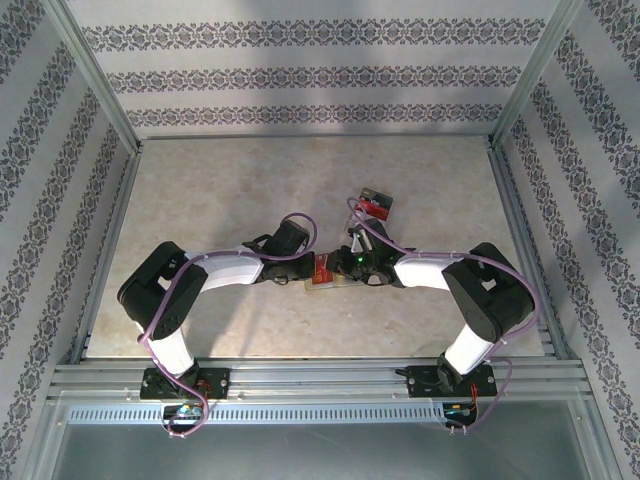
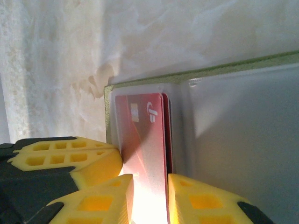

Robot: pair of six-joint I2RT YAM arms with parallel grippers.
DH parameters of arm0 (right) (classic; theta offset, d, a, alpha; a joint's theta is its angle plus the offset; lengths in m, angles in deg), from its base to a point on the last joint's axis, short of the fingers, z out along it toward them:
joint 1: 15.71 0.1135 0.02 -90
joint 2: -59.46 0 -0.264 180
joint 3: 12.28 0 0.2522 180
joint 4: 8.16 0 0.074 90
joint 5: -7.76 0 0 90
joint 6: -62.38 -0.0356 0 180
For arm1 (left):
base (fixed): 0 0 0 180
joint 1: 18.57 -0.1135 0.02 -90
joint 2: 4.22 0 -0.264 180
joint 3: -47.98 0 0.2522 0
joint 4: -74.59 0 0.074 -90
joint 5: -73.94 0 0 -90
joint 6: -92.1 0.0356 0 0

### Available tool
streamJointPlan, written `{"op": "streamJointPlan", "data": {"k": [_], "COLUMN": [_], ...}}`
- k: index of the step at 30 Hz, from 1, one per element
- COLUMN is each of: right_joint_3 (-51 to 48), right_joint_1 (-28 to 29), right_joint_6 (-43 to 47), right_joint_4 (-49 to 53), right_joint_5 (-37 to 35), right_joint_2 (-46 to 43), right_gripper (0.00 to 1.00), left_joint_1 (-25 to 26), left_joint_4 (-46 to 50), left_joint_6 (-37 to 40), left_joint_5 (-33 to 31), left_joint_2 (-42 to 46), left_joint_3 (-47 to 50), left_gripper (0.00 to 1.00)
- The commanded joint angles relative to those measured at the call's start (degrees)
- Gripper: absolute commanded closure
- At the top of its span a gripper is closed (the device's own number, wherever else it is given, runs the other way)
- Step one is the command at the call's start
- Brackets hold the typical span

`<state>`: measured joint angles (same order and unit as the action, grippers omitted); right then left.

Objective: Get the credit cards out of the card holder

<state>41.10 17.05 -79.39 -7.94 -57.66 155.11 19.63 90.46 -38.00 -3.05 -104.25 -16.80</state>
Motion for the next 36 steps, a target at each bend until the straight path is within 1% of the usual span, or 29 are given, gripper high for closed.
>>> {"op": "streamJointPlan", "data": {"k": [1,6,14,26,31,36], "right_joint_3": [-1.07,-2.21,-4.25,-8.42,-9.18,-9.47], "right_joint_1": [0.38,0.14,0.29,1.34,0.93,0.56], "right_joint_6": [-1.56,-2.67,-5.38,-8.75,-10.55,-14.13], "right_joint_4": [-5.44,-8.89,-17.45,-22.93,-28.06,-36.7], "right_joint_5": [4.15,5.66,10.6,9.38,9.86,11.34], "right_joint_2": [1.17,1.64,0.31,-2.42,0.3,4.94], "right_gripper": [0.74,0.74,0.75,0.75,0.74,0.73], "left_joint_1": [0.83,0.83,0.83,1.0,1.13,1.09], "left_joint_4": [0.67,0.8,1.01,1.24,1.32,0.82], "left_joint_6": [0.11,0.11,0.71,2.08,2.09,1.69], "left_joint_5": [0.53,0.52,0.75,3.16,3.0,3.01], "left_joint_2": [-1.66,-1.75,-1.88,-1.17,-1.53,-2.19], "left_joint_3": [-0.3,-0.45,-0.87,-0.86,-0.46,-0.48], "left_gripper": [1.0,1.0,1.0,1.0,1.0,1.0]}}
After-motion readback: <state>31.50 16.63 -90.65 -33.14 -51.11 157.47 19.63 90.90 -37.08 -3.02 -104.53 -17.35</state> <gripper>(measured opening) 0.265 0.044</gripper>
